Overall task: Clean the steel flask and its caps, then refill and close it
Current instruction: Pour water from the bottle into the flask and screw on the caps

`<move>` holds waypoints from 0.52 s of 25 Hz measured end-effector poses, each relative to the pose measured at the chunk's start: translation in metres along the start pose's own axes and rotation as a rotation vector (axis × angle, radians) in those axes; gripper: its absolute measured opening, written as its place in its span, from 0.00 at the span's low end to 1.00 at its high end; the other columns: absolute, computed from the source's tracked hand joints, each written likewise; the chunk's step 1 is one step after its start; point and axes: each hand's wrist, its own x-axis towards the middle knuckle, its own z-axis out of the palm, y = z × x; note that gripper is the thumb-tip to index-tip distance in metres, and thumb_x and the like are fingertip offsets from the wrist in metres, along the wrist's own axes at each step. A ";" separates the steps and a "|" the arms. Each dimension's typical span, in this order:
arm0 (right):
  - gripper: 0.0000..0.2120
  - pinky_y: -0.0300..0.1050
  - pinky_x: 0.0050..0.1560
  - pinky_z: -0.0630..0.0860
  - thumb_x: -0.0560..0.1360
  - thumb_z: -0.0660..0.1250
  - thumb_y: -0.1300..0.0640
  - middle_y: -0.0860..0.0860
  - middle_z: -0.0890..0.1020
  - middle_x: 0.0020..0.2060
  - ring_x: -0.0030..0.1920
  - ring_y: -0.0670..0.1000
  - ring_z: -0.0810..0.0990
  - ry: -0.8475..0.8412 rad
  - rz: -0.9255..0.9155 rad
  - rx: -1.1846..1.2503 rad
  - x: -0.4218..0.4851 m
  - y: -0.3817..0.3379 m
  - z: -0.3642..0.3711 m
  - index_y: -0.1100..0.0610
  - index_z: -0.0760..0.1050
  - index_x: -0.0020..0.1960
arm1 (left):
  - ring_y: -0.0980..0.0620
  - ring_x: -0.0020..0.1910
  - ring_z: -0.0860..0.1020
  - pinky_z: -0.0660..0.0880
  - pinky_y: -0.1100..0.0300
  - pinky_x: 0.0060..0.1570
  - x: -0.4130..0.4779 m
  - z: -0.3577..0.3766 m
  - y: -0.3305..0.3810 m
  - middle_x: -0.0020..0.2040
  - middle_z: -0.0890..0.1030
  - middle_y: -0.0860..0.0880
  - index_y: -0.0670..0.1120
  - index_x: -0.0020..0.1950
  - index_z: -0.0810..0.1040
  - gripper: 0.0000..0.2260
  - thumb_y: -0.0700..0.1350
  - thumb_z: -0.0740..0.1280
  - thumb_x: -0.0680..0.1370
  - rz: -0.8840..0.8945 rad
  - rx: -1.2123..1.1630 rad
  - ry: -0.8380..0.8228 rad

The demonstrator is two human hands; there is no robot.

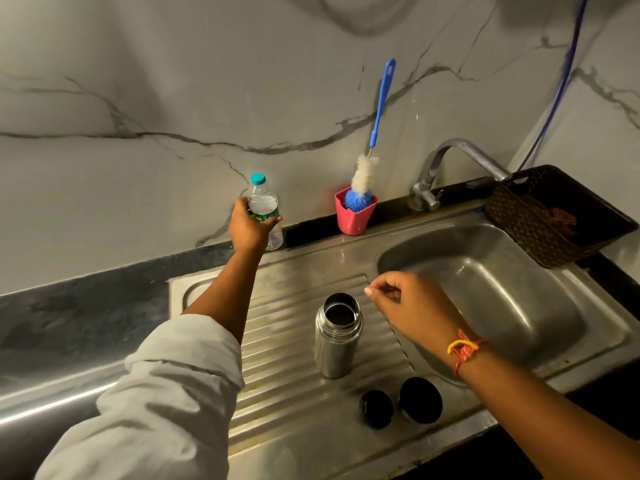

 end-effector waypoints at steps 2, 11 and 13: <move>0.09 0.32 0.41 0.76 0.76 0.69 0.46 0.43 0.85 0.41 0.42 0.38 0.81 -0.015 -0.004 -0.001 -0.001 0.000 0.004 0.50 0.82 0.48 | 0.47 0.66 0.77 0.75 0.50 0.67 0.001 0.000 -0.001 0.67 0.79 0.45 0.44 0.69 0.71 0.31 0.44 0.81 0.70 0.008 0.019 0.000; 0.09 0.43 0.48 0.80 0.75 0.70 0.45 0.43 0.85 0.43 0.46 0.41 0.82 -0.079 -0.041 -0.031 -0.009 0.002 0.011 0.49 0.82 0.49 | 0.43 0.68 0.75 0.72 0.50 0.67 -0.008 -0.008 -0.007 0.69 0.76 0.42 0.41 0.71 0.68 0.37 0.46 0.82 0.69 -0.028 0.111 -0.025; 0.09 0.41 0.48 0.79 0.75 0.70 0.45 0.43 0.85 0.44 0.47 0.42 0.81 -0.090 -0.034 -0.052 -0.013 0.001 0.009 0.48 0.82 0.50 | 0.43 0.69 0.74 0.72 0.51 0.67 -0.013 -0.010 -0.006 0.70 0.75 0.42 0.40 0.72 0.68 0.37 0.45 0.82 0.69 -0.029 0.109 -0.031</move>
